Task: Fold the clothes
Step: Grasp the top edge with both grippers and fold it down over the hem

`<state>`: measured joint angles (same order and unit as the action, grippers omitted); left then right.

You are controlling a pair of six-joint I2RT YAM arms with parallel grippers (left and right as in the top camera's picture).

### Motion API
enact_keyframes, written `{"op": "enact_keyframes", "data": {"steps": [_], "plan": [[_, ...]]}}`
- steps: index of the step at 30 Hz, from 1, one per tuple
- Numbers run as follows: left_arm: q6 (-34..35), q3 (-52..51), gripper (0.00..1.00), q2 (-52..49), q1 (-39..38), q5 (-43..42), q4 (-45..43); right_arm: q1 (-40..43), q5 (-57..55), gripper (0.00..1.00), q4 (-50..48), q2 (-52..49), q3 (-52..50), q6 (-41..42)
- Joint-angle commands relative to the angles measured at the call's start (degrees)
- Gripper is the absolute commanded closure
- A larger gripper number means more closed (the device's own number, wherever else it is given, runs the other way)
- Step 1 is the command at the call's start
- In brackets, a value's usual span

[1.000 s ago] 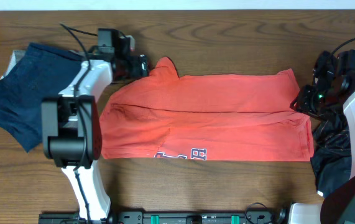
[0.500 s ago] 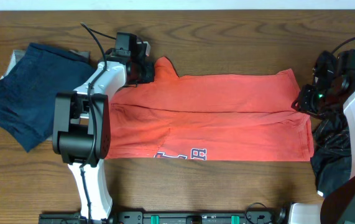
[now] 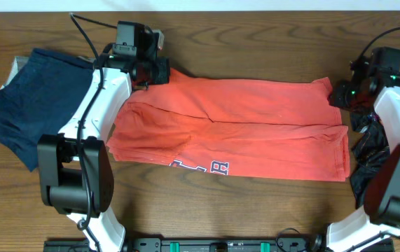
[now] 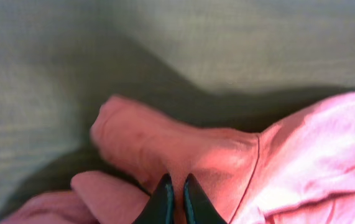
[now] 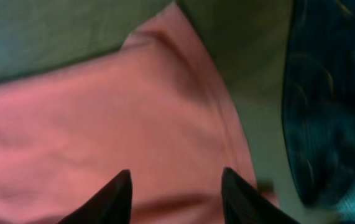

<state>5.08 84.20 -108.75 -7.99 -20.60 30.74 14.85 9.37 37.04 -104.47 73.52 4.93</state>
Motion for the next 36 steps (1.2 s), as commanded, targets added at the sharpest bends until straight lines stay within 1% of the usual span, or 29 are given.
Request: {"op": "enact_keyframes", "data": {"steps": [1,6,10,12,15,18,20,21,22,24,27,28,32,36], "plan": [[-0.13,-0.04,0.94,-0.66,0.07,0.50,1.64,-0.50,0.33,0.50,-4.79,-4.24,0.20,-0.57],[-0.15,-1.33,0.94,-0.66,0.07,0.55,2.45,-2.47,0.17,0.47,-13.35,-9.97,0.20,-0.28],[-0.15,-2.54,0.94,-0.66,0.07,0.55,2.49,-3.91,-0.17,0.41,-20.11,-13.68,0.20,-0.28],[-0.15,-3.02,0.94,-0.66,0.07,0.57,2.62,-4.44,-1.49,0.41,-22.40,-14.97,0.20,0.04],[-0.15,-3.48,0.94,-0.66,0.07,0.76,3.13,-4.79,-5.11,0.37,-25.35,-16.94,0.20,3.52],[-0.15,-3.52,0.94,-0.66,0.07,0.74,3.54,-4.79,-5.09,0.38,-26.84,-18.10,0.20,4.50],[-0.15,-3.52,0.94,-0.66,0.07,0.76,3.54,-4.79,-5.09,0.44,-26.99,-18.18,0.20,4.87],[-0.15,-3.52,0.94,-0.68,0.07,0.76,3.56,-4.79,-5.09,0.50,-27.04,-18.18,0.20,4.90],[-0.15,-3.52,0.94,-0.68,0.07,0.74,3.56,-4.74,-5.09,0.59,-27.06,-18.18,0.20,4.90],[-0.15,-3.52,0.94,-0.66,0.07,0.74,3.56,-4.74,-5.09,0.70,-26.99,-18.18,0.20,4.87],[-0.15,-3.52,0.94,-0.66,0.07,0.74,3.63,-4.76,-5.09,0.96,-26.75,-18.18,0.20,4.90],[-0.15,-3.52,0.94,-0.66,0.07,0.74,3.69,-4.76,-5.09,0.99,-26.51,-18.18,0.20,4.90],[-0.17,-3.50,0.94,-0.61,0.20,0.74,3.61,-4.44,-7.26,0.99,-23.56,-17.44,0.61,4.90],[-0.15,-3.50,0.94,0.61,0.33,0.74,4.46,-3.41,-10.49,0.99,-18.32,-13.27,1.20,4.92]]}}
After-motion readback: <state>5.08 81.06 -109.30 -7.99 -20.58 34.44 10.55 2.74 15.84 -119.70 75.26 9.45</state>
